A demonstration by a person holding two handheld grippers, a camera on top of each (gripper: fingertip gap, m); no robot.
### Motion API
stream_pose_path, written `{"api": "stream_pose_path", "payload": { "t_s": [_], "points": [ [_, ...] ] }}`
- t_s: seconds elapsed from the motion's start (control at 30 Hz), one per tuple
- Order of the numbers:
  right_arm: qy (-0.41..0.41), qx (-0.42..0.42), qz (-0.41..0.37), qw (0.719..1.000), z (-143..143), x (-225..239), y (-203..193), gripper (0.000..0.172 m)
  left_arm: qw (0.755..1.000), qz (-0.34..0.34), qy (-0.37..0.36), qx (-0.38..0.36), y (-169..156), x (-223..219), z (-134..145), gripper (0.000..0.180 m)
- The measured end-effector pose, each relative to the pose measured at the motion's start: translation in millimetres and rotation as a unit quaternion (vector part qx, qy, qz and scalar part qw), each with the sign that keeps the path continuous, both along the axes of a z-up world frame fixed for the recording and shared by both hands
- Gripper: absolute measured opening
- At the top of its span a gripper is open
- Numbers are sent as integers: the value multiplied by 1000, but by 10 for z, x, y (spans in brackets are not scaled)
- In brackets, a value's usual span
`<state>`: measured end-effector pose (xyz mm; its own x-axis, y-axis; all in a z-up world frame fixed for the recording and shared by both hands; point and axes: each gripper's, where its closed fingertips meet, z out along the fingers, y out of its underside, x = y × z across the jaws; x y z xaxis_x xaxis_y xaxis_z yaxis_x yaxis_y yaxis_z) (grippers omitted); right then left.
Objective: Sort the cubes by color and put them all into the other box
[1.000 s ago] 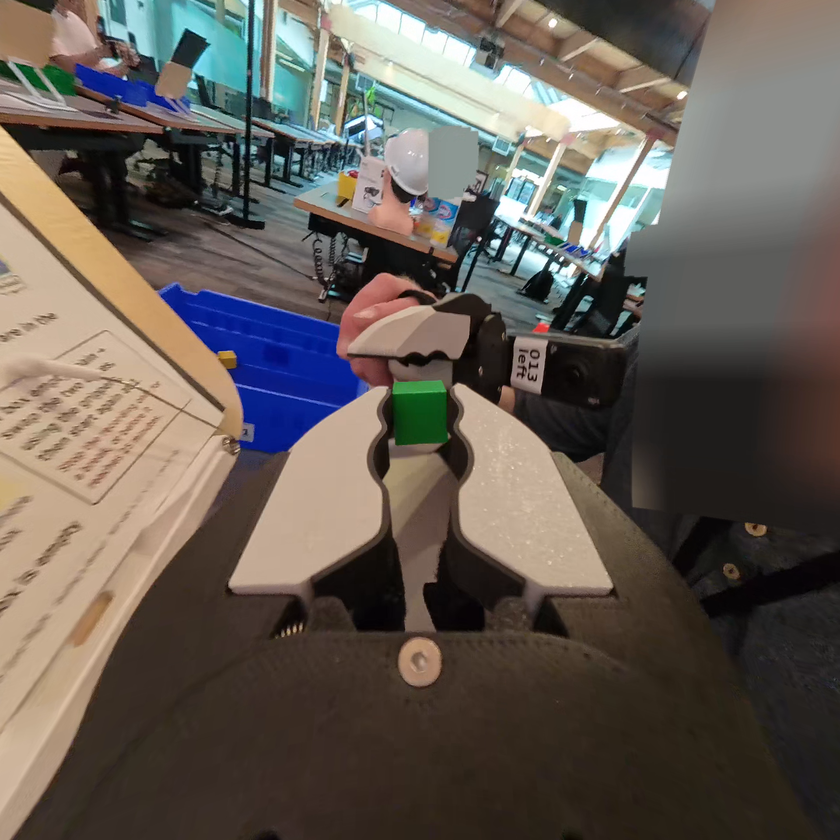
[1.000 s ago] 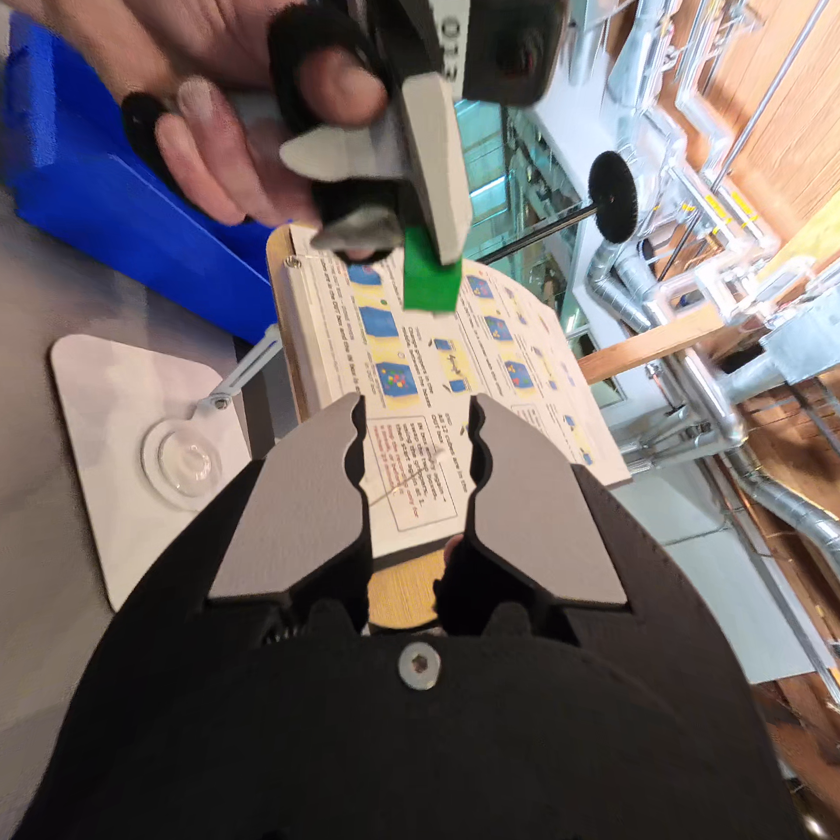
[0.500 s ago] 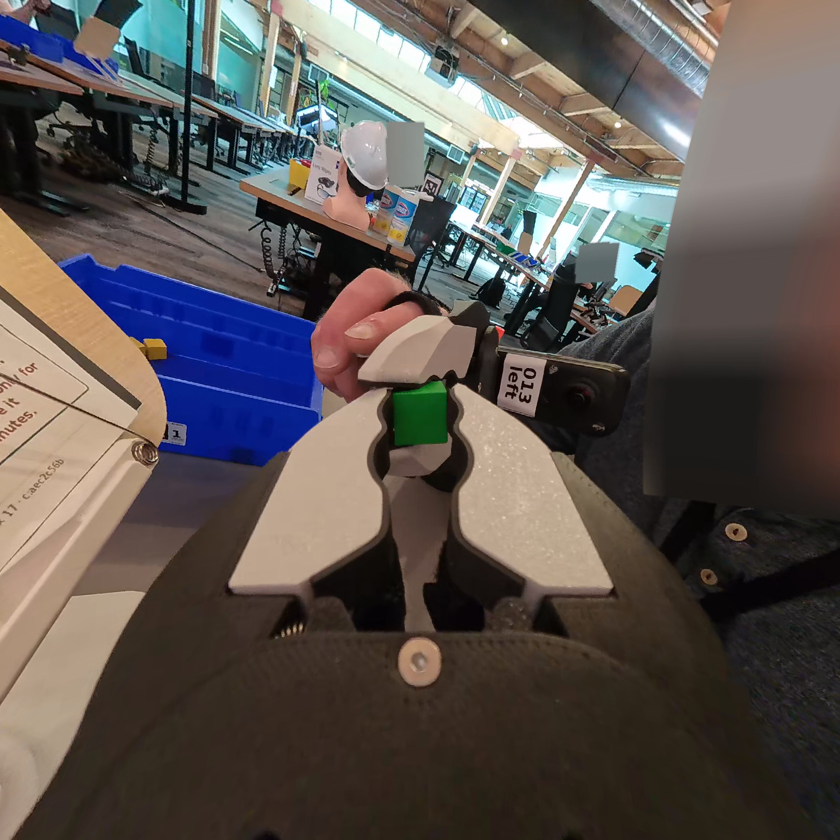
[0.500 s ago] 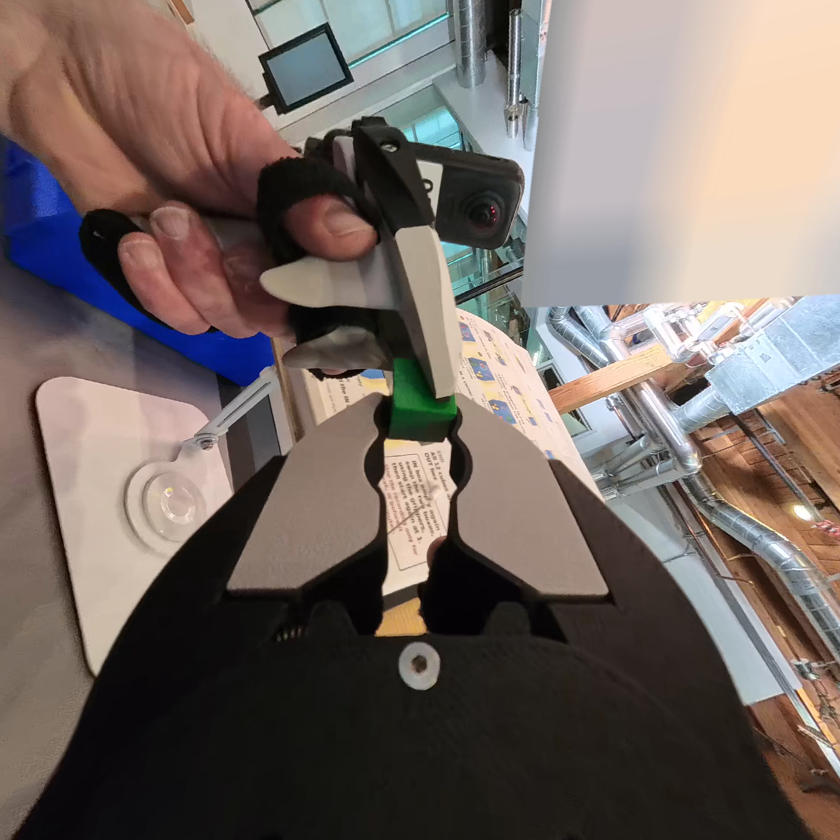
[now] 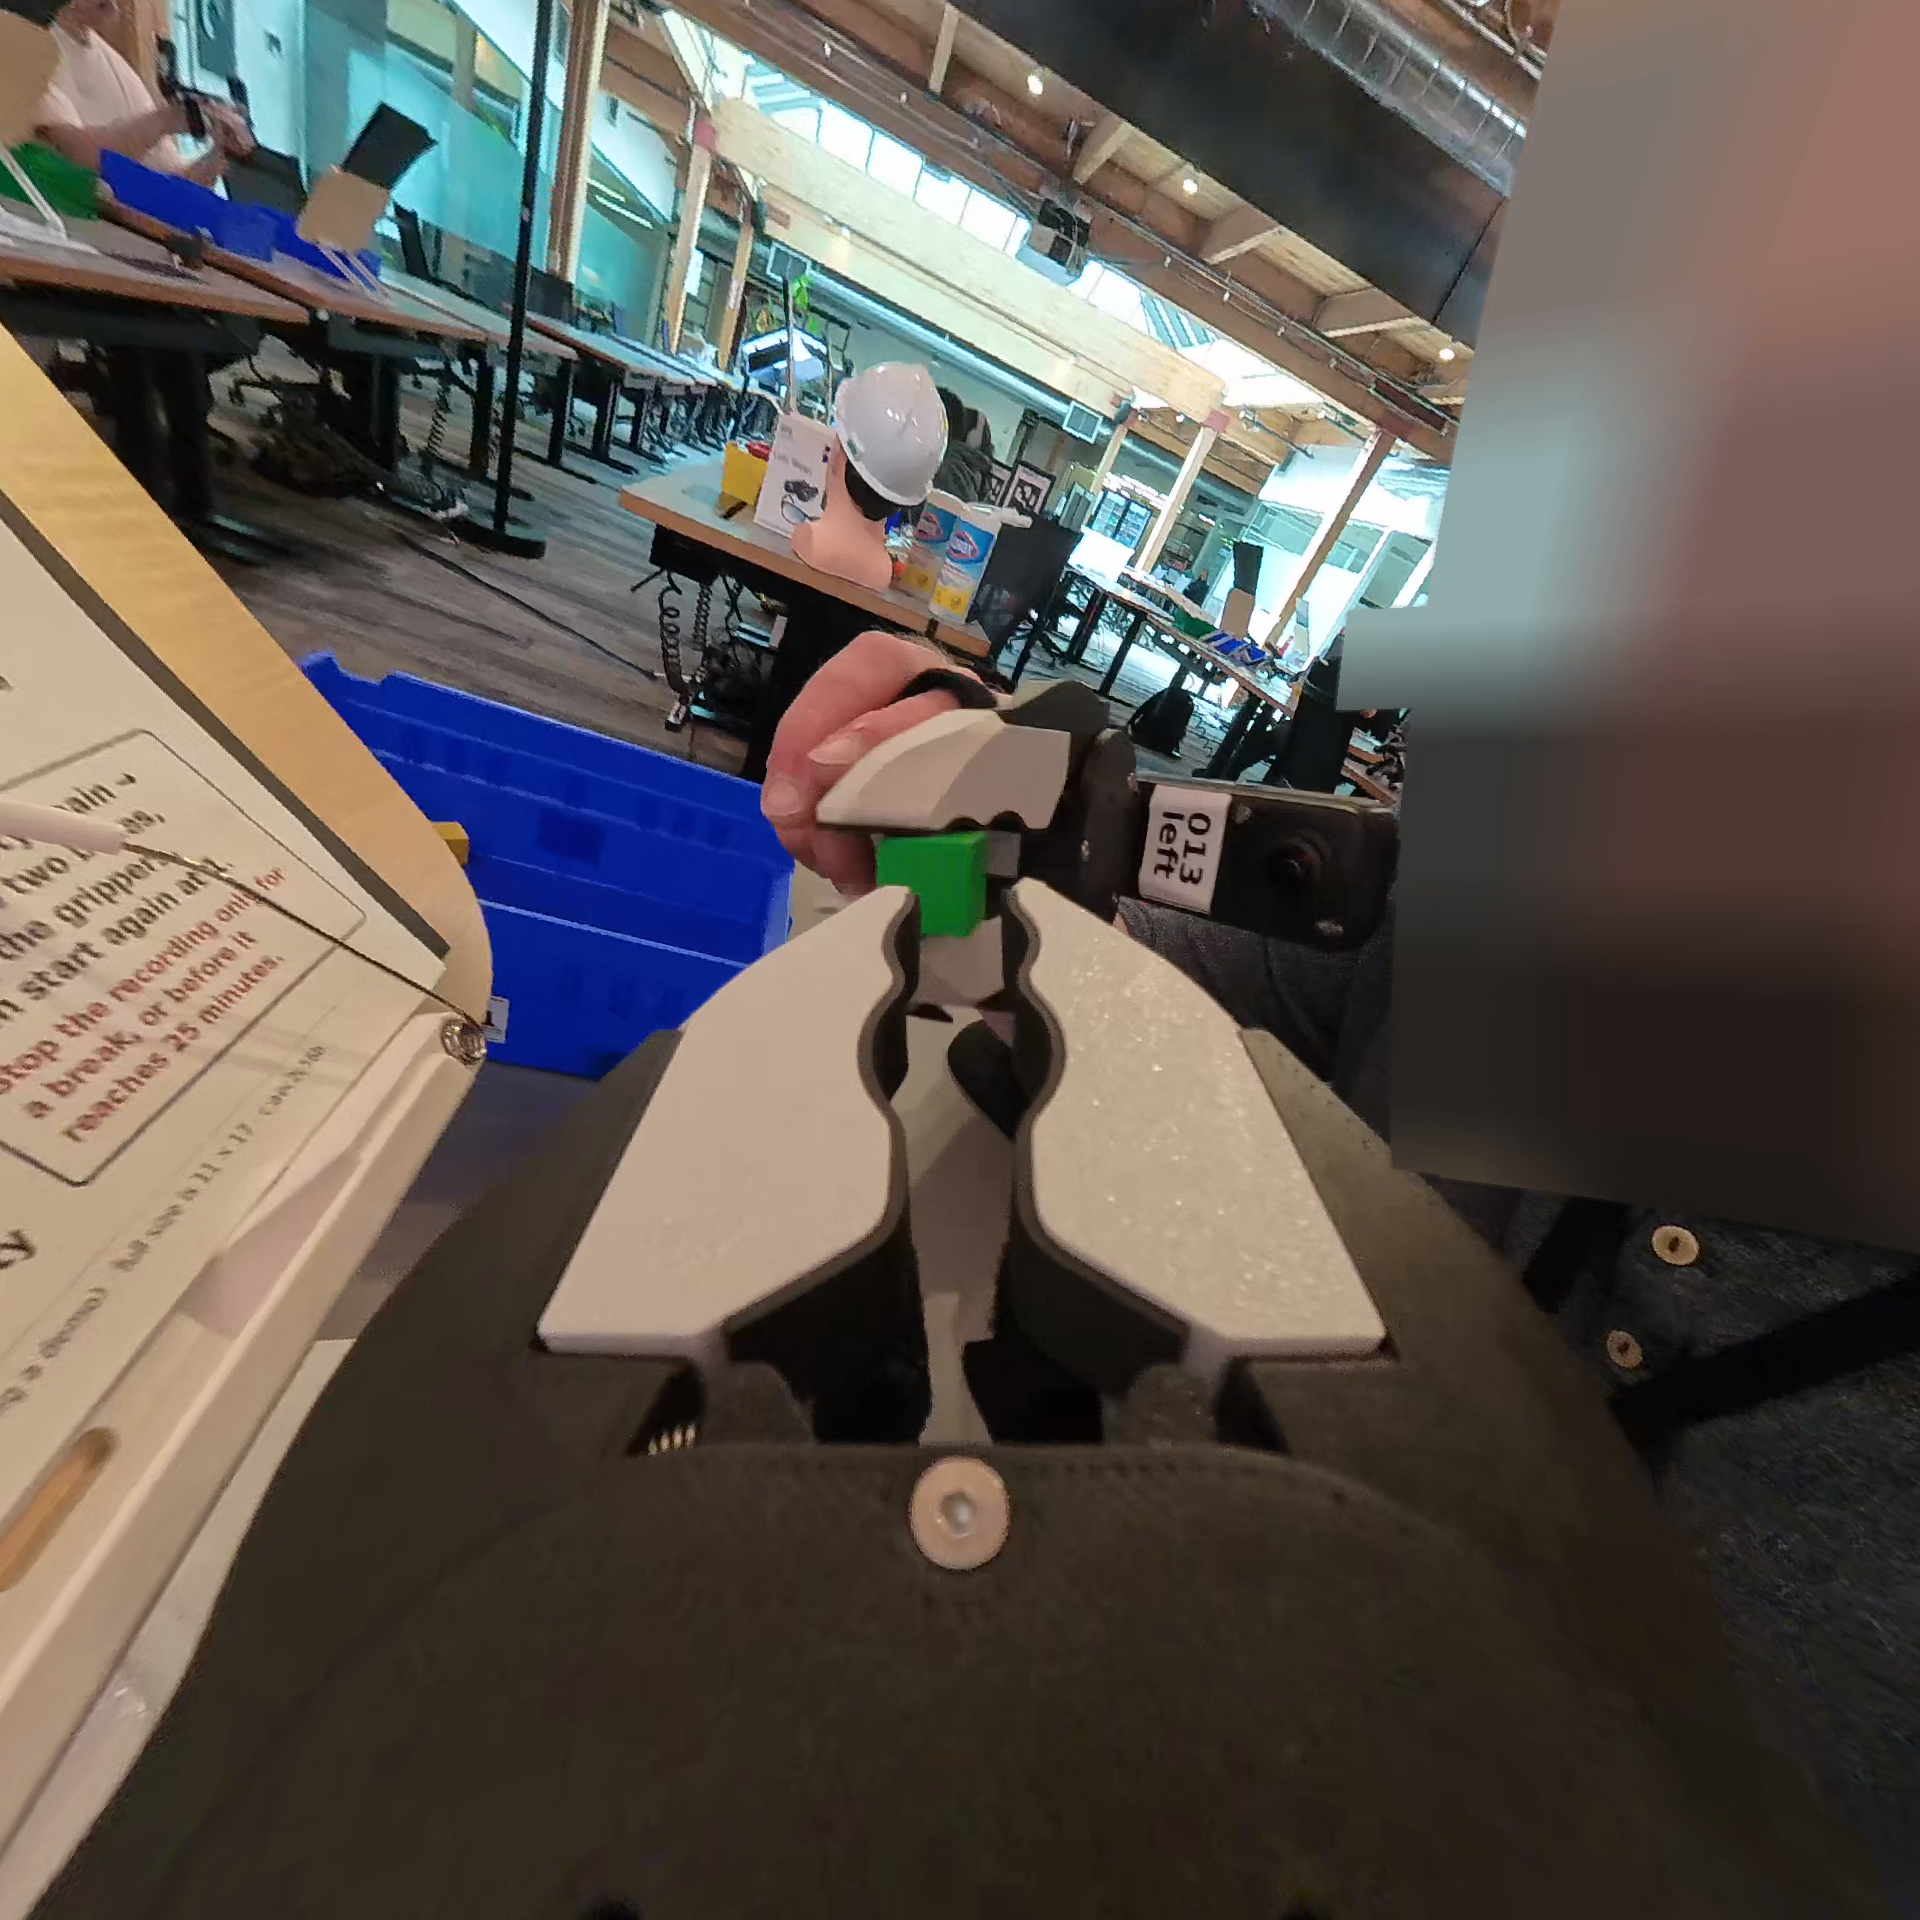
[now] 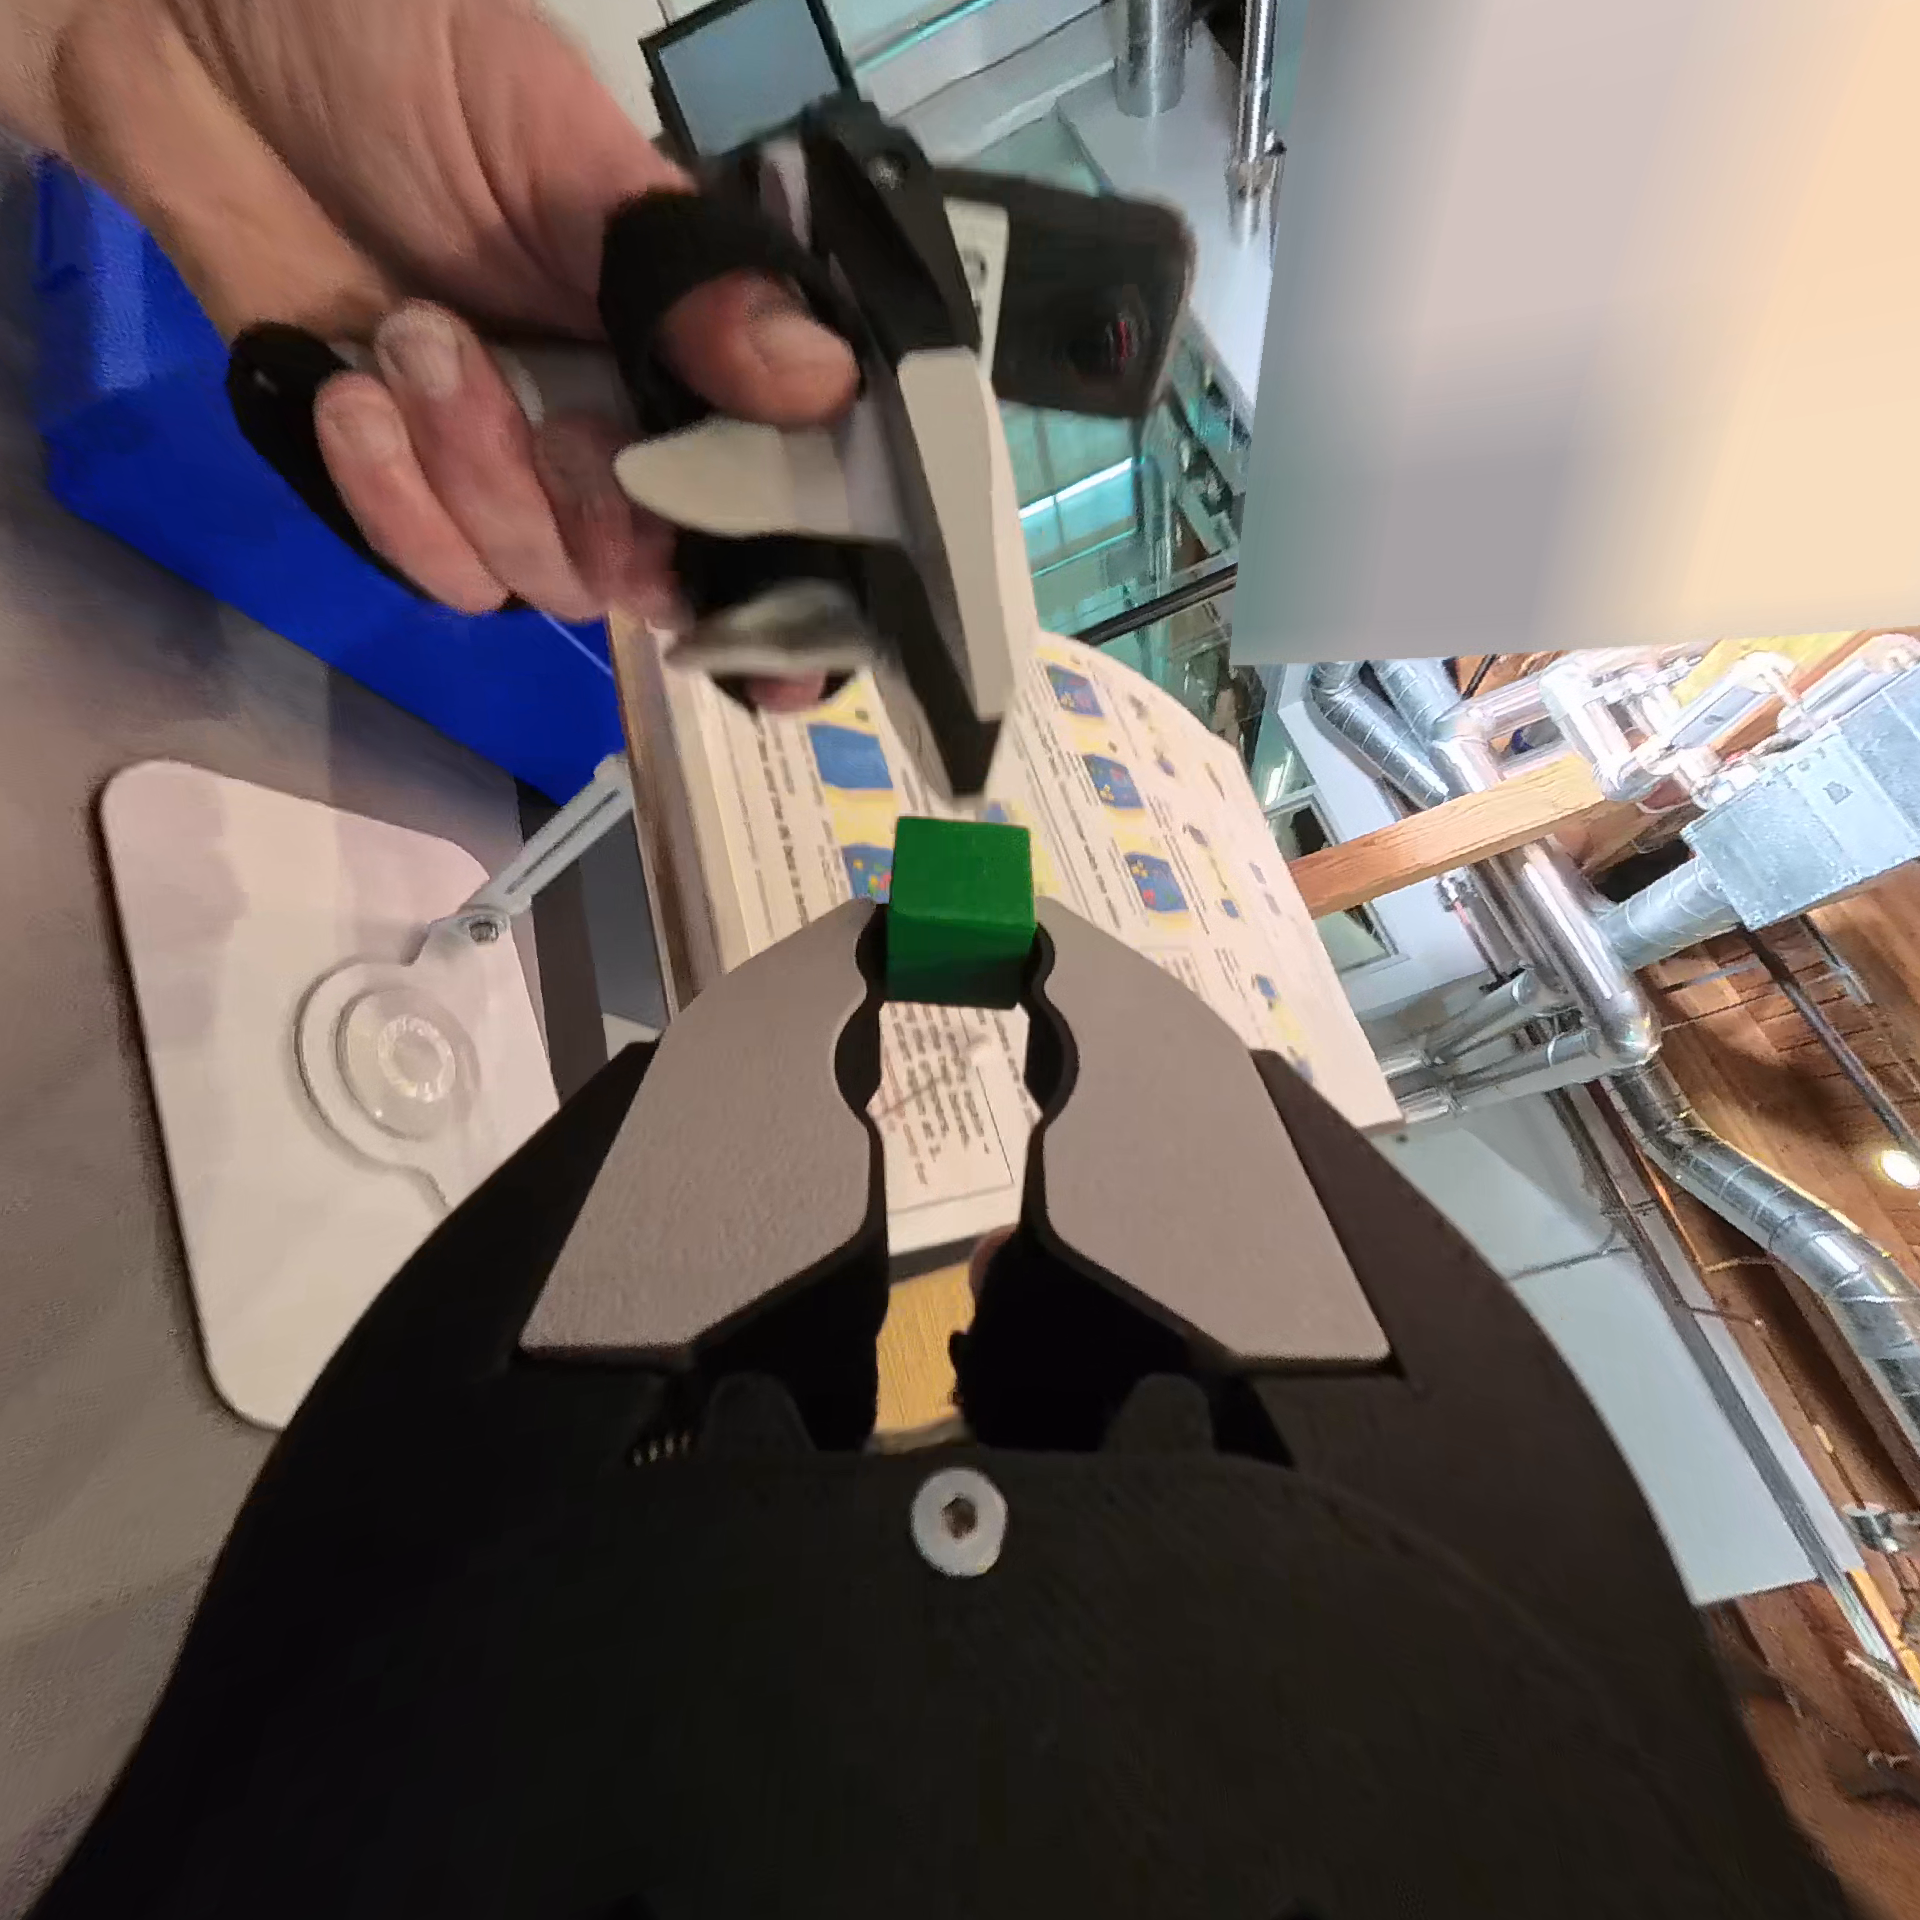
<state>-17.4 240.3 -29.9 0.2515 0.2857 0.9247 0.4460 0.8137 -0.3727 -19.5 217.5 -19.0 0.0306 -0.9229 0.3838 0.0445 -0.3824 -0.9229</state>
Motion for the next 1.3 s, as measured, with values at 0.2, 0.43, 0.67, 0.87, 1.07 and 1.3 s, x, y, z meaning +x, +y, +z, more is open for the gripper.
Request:
{"api": "stream_pose_path", "payload": {
  "t_s": [0.2,0.43,0.67,0.87,1.07,1.3],
  "points": [
    [-40,-29,-98,994,98,576,508,23,998,42,11,47,57,-149,100,0],
    [-168,-151,-335,915,-289,2050,1283,23,995,50,44,68,52,-120,35,0],
    [-309,-403,-443,739,-1368,3166,1184,23,996,42,54,63,52,-71,-36,0],
    [-355,-477,-431,679,-1866,3230,1147,23,996,40,55,64,47,-72,-39,0],
    [-404,-503,-436,628,-2232,3301,1135,24,995,41,54,68,39,-91,-16,0],
    [-421,-504,-450,605,-2344,3314,1140,38,995,38,54,67,36,-85,-23,0]
  ]
}}
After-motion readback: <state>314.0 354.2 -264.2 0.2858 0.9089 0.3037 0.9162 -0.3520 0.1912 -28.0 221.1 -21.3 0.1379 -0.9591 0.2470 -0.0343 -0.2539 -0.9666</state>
